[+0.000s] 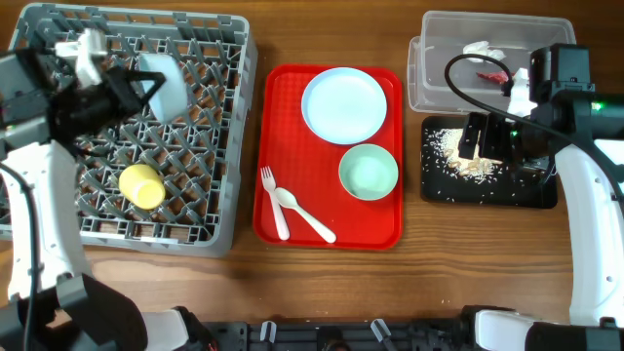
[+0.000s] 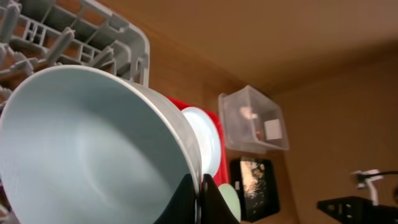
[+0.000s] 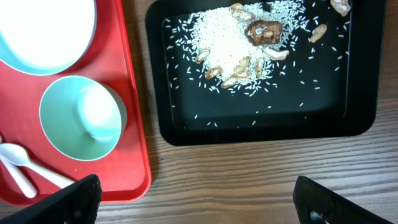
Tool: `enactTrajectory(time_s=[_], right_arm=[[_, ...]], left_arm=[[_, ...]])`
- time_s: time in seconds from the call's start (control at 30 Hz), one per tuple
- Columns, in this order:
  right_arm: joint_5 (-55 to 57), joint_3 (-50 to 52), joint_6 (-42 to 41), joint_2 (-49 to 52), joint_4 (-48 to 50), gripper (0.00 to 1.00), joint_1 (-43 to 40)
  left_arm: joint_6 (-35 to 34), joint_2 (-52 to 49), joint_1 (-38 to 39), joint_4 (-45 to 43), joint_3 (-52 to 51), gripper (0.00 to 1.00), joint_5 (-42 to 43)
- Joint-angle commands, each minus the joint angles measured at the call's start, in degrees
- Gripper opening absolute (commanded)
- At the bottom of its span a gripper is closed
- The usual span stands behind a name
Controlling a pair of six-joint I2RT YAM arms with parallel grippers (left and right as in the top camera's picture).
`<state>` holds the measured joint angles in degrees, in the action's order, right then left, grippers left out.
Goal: Sort waste into correct bins and load items into the dishwasher rack
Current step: 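Carry the light-blue bowl into the dish rack and release it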
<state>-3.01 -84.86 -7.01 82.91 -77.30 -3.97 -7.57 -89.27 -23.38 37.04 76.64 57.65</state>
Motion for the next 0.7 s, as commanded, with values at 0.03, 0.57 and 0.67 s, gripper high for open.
enactTrajectory(time_s=[0.03,0.57,0.67], right_arm=[[-0.94,-1.07,0.0,-1.14,0.11,1.0,-0.17],[-0.94,-1.07,1.03,-1.14,0.33,1.0,-0.17],[-0.94,-1.07,1.03,-1.14,0.35,1.0,-0.17]], left_arm=[[1.11,-4.79,-2.84,-2.54,0.72,0.04,12.83],[0.74,-17.4,-7.13,-4.07,0.72,0.04,14.93],[0.74,-18.21,-9.33,-2.4,0.72,0.04,14.86]])
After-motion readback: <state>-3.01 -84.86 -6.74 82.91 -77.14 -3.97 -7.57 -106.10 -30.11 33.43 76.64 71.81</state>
